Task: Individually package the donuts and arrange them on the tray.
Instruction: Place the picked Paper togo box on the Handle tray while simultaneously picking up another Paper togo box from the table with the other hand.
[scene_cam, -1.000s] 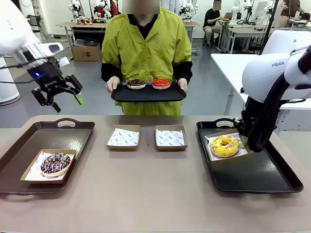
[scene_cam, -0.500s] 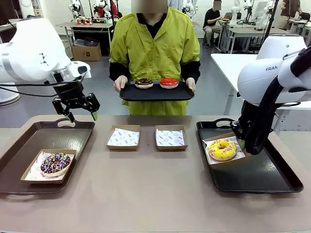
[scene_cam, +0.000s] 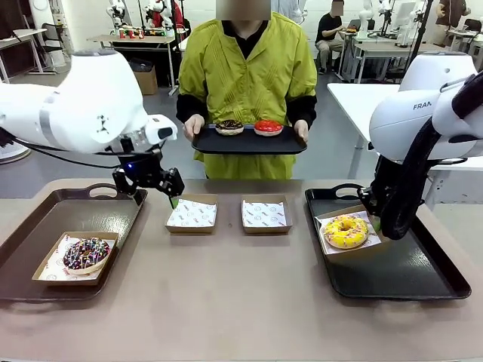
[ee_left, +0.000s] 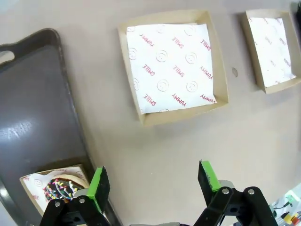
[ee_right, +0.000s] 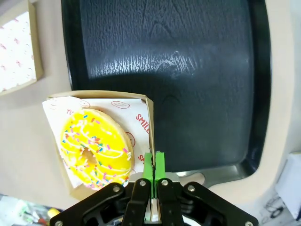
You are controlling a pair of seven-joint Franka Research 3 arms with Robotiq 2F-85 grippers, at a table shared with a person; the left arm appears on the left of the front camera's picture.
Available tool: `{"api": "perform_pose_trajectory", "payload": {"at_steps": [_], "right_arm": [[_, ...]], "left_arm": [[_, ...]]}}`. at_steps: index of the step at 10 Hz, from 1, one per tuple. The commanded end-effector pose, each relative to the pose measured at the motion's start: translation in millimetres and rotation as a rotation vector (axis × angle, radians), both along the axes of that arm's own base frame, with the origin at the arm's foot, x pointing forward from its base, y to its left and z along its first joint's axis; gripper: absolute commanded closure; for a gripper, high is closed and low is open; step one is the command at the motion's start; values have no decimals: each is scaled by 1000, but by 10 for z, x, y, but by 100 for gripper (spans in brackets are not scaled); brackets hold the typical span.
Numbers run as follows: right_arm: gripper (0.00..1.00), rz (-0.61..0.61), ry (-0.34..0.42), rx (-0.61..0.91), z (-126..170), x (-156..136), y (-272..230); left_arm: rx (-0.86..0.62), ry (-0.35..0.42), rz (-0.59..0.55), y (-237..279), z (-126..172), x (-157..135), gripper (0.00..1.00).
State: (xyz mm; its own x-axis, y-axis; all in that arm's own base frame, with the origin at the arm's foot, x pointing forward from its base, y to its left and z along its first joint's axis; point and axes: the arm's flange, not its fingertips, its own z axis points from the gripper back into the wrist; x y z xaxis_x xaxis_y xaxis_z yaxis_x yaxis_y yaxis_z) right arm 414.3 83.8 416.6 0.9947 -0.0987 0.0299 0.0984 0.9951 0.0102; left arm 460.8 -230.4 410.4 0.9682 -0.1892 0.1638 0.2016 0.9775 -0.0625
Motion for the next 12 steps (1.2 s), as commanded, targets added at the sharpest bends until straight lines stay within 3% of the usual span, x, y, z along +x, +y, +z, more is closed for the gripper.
{"api": "perform_pose_trajectory", "payload": {"at_steps": [1,5,6,12], "right_arm": [[99,-1,-4,0,14,-11,-8],[99,-1,-4,0,14,-11,-8],[99,-1,-4,0,14,-11,-8],[99,-1,-4,0,14,-11,-8]], "left_arm": [[52,-39,-8,-72,-222,71,2],[39,-62,-19,-19,-582,394,2],[30,-26,-45,-45,-478,190,2],[30,-26,-45,-45,-478,190,2]]}}
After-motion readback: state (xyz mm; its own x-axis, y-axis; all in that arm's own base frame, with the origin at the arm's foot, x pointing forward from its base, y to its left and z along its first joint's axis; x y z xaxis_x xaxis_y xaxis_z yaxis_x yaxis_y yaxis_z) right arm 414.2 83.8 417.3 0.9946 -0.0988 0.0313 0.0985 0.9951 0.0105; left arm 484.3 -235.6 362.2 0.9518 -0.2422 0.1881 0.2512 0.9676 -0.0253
